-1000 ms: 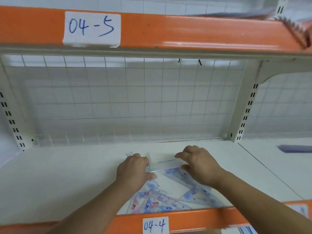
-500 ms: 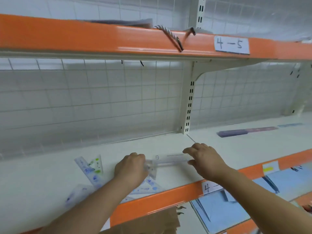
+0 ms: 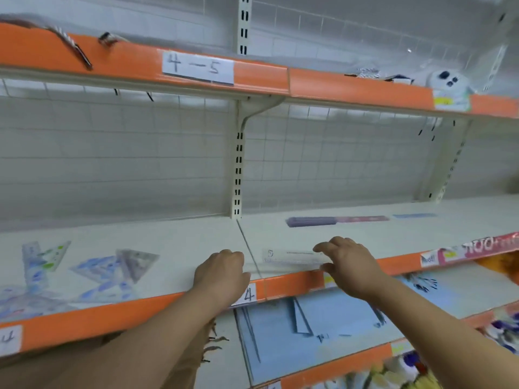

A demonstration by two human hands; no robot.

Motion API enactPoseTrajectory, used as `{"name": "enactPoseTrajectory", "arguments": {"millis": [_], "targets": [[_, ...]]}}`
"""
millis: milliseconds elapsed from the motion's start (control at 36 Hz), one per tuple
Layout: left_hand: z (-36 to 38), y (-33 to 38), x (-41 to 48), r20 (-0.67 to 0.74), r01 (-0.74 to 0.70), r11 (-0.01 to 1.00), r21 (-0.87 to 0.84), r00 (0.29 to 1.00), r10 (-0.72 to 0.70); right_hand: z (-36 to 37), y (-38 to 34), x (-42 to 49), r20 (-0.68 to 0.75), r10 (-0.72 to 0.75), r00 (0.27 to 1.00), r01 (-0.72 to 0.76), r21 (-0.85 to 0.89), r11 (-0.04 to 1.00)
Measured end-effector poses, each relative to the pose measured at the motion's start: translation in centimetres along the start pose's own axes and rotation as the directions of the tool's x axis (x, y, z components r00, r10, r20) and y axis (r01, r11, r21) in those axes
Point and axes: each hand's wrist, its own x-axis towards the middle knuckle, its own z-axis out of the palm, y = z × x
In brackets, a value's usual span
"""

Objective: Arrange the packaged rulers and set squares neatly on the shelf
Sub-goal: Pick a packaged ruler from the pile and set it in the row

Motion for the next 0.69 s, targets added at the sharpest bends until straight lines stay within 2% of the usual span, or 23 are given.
{"name": "enactPoseTrajectory", "arguments": {"millis": [306, 500, 694], "targets": [[0.6, 6.2, 2.5, 0.022, -0.036, 0.998, 0.042, 0.999, 0.035, 0.9, 6.3, 0.4, -0.002, -0.003, 1.000, 0.003, 0.040, 0.999], [1.0, 7.6, 7.8, 0.003, -0.068, 0.996, 0.052, 0.998, 0.068, 1.5, 8.1, 3.6, -0.005, -0.028, 1.000, 0.028, 0.005, 1.000], [1.8, 9.2, 13.6, 0.009, -0.106, 0.994, 0.021, 0.994, 0.106, 1.1, 11.3, 7.7, -0.020, 0.036, 0.999, -0.036, 0.016, 0.999]]}}
